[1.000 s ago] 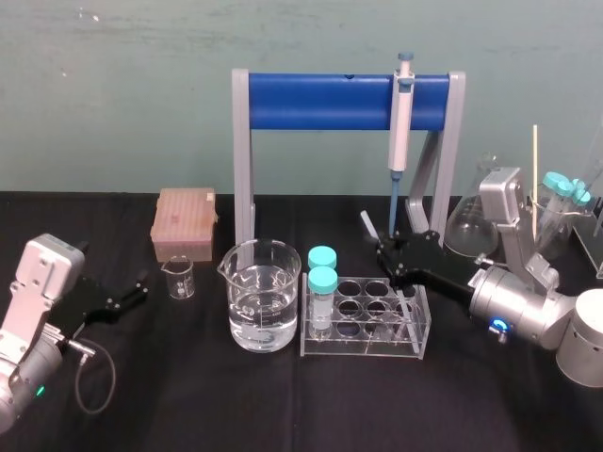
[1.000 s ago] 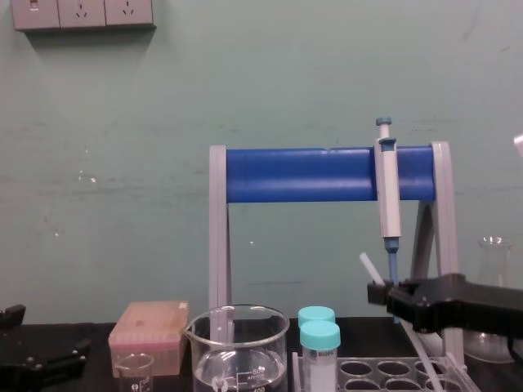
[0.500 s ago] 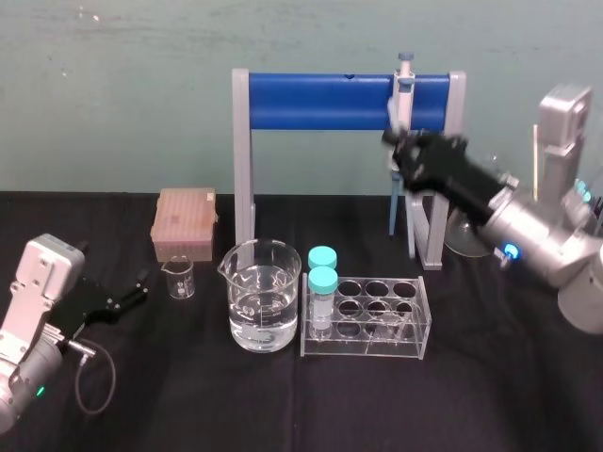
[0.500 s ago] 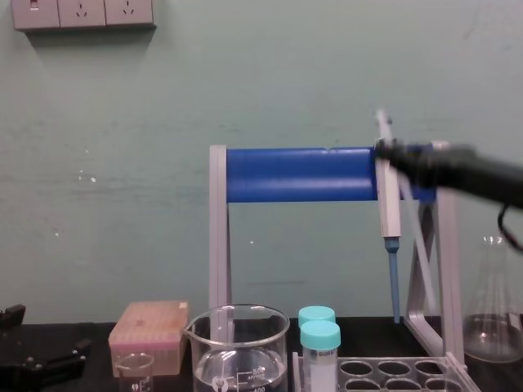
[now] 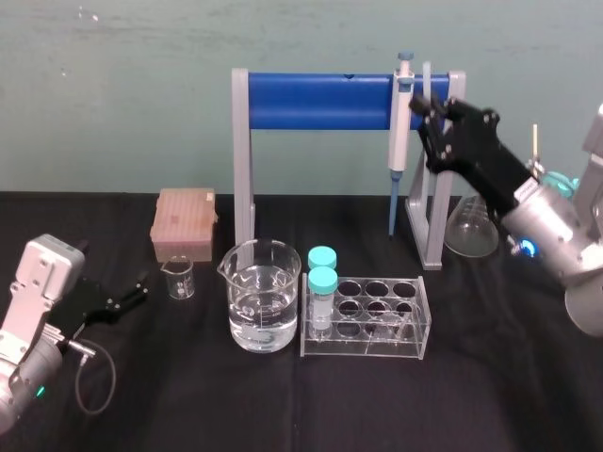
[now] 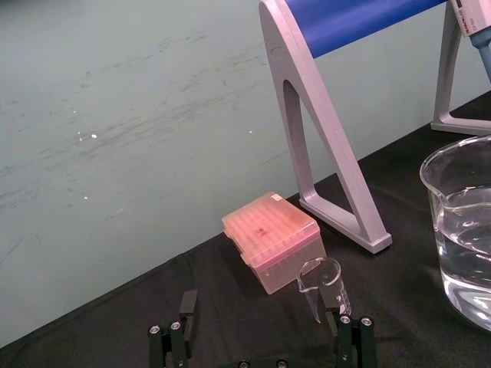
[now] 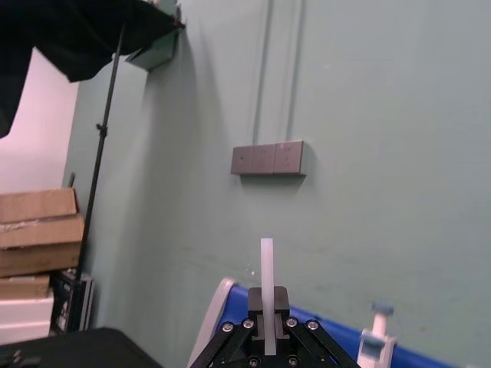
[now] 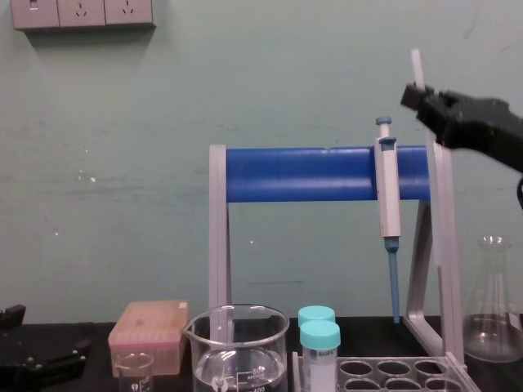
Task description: Pick up the stirring rod with one hand, then place it down.
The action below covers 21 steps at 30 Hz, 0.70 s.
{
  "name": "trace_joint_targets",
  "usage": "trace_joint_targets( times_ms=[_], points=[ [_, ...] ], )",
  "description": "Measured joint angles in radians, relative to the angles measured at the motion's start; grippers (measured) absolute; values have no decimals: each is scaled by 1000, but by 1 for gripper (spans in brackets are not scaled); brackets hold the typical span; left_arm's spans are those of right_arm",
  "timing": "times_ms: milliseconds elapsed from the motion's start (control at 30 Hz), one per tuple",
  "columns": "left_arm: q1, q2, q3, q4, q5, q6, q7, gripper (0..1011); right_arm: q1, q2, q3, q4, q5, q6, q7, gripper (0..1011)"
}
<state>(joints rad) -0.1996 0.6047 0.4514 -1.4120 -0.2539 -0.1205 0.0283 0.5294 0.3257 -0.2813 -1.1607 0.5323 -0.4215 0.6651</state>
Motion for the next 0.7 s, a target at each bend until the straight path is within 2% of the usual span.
trace_joint_targets(
  times_ms=[100, 333, 700],
  points=[
    [0, 0, 0, 0, 0, 0, 0, 1000, -20, 3, -3, 14, -14, -24, 12, 67],
    [0, 0, 0, 0, 0, 0, 0, 1000, -41, 11, -4, 31, -51, -38, 9, 67],
    [0, 0, 0, 0, 0, 0, 0, 1000, -41, 10, -4, 31, -50, -39, 9, 67]
  ],
)
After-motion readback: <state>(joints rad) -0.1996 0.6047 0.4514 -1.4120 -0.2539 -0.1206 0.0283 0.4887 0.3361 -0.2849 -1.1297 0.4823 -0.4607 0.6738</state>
